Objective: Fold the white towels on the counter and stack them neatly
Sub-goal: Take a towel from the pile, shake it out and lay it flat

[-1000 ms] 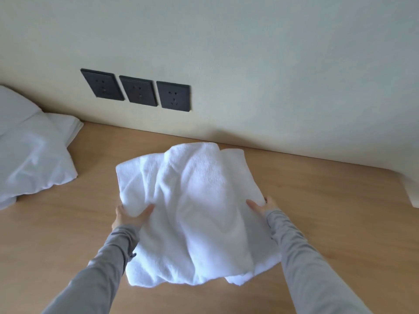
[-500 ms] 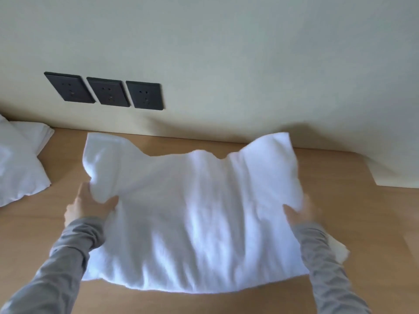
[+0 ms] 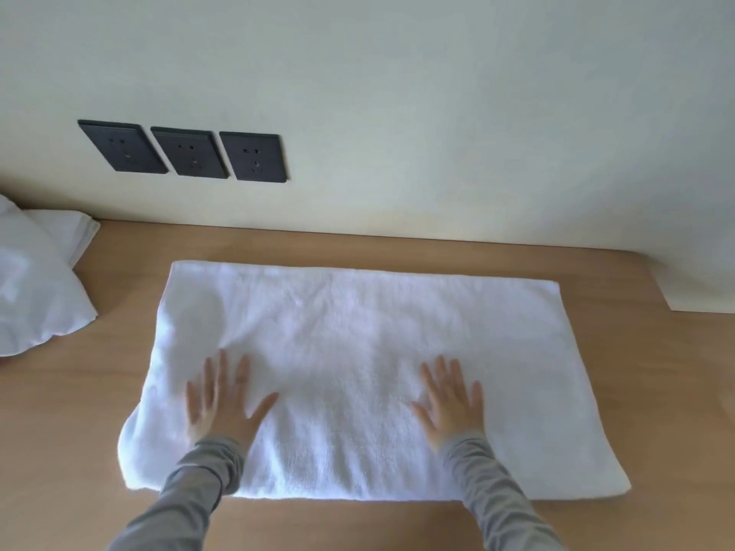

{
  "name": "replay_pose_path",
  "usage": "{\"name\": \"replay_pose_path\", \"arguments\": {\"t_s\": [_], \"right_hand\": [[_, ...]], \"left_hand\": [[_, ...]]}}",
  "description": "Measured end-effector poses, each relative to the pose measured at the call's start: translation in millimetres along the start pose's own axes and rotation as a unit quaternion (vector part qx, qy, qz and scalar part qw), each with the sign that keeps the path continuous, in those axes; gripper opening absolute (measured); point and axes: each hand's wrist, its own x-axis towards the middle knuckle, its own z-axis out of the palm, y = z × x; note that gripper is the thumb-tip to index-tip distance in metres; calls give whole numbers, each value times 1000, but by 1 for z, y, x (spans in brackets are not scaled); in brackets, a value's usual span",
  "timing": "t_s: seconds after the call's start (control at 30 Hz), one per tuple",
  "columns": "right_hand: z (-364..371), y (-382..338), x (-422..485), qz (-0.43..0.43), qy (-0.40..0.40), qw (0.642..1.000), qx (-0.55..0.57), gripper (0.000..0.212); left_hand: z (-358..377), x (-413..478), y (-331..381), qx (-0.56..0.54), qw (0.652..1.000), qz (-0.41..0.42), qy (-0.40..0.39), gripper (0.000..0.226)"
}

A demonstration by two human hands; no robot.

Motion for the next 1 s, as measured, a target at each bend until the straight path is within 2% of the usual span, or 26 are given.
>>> {"name": "replay_pose_path", "arguments": {"t_s": [0.17, 0.33, 0.43, 0.53, 0.57, 0.6, 0.67, 0.73, 0.8, 0.9, 0.97, 1.0], "right_hand": [[23, 4, 1, 14, 9, 1000, -20, 66], [26, 6, 3, 19, 17, 999, -37, 59], [24, 2, 0, 20, 19, 999, -43, 67], [16, -5, 0, 39, 14, 998, -42, 62], [12, -13, -1, 54, 30, 998, -33, 62], [6, -25, -2, 65, 65, 996, -11, 61], [-10, -57, -1, 60, 143, 985, 75, 61], [-25, -95, 11, 26, 176, 976, 123, 66], [-38, -138, 29, -20, 174, 974, 142, 62], [-55, -203, 59, -96, 135, 973, 159, 53], [-60, -245, 79, -144, 102, 973, 150, 50], [-61, -264, 89, -164, 90, 971, 150, 50]], "left_hand": [[22, -3, -13, 31, 999, 28, -14, 86], [26, 0, -21, -5, 999, 49, -14, 84], [20, 1, -29, -19, 997, 71, -32, 87], [2, 1, -36, -63, 992, 104, -34, 101], [-6, 1, -40, -106, 989, 102, -14, 104], [-17, 2, -45, -152, 984, 95, 20, 98], [-34, 11, -58, -208, 968, 65, 124, 62], [-47, 31, -73, -236, 955, 13, 178, 47], [-59, 57, -88, -270, 950, -42, 154, 53], [-71, 100, -107, -331, 937, -87, 68, 68], [-75, 125, -109, -406, 908, -101, 10, 79], [-77, 136, -108, -457, 882, -109, -13, 83]]}}
